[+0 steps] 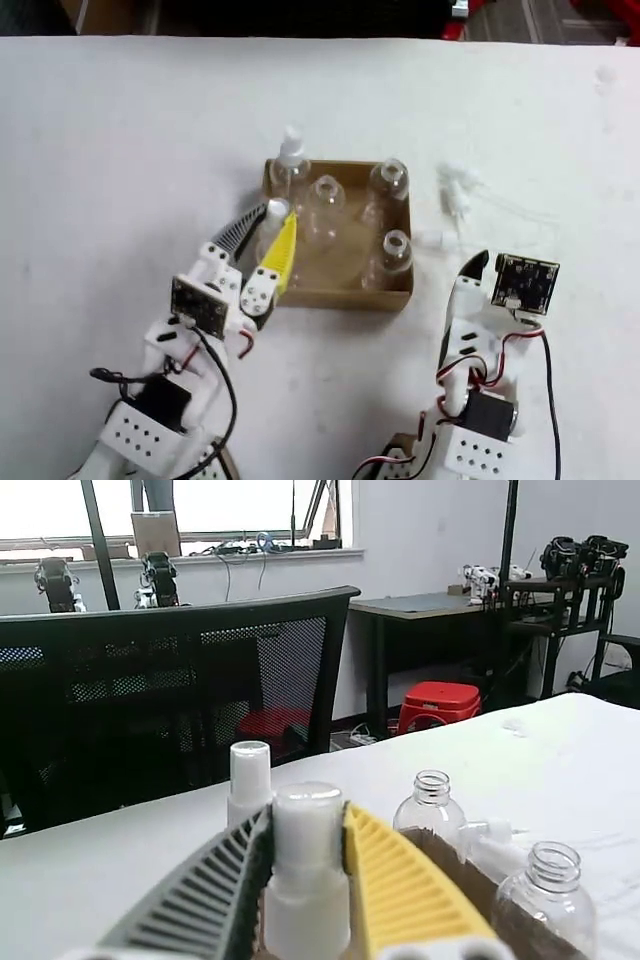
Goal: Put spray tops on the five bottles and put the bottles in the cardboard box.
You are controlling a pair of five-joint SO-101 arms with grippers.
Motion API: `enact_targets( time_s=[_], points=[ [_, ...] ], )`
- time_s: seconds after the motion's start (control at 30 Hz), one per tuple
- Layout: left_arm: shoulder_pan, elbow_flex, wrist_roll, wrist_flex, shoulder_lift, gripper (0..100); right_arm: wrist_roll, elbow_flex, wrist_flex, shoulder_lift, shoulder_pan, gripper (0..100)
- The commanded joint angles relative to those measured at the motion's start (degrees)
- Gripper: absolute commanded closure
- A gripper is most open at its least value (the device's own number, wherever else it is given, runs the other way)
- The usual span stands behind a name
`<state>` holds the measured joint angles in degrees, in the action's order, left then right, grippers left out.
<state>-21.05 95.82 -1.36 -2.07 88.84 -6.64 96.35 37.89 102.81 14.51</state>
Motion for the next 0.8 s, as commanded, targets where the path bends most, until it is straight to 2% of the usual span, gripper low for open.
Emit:
enact_targets(
  time_s=[0.0,0.17,0.33,0.57,0.77],
  points=[
    [0.40,-0.09,1.14,1.49,1.01,98,-0.79,0.53,-1.63,0.40,-0.31,94.6],
    [0.84,0.26,5.89,-0.18,0.84,98,-0.79,0.53,-1.63,0.40,-0.31,94.6],
    [0.92,0.18,6.24,-2.64,0.92,97,-0.79,0.53,-1.63,0.40,-0.40,94.6],
    [0.92,-0.35,9.23,-4.40,1.01,87,-0.79,0.53,-1.63,0.40,-0.40,94.6],
    [2.24,-4.31,9.58,-10.46,1.01,87,-0.79,0.53,-1.63,0.40,-0.40,94.6]
  ],
)
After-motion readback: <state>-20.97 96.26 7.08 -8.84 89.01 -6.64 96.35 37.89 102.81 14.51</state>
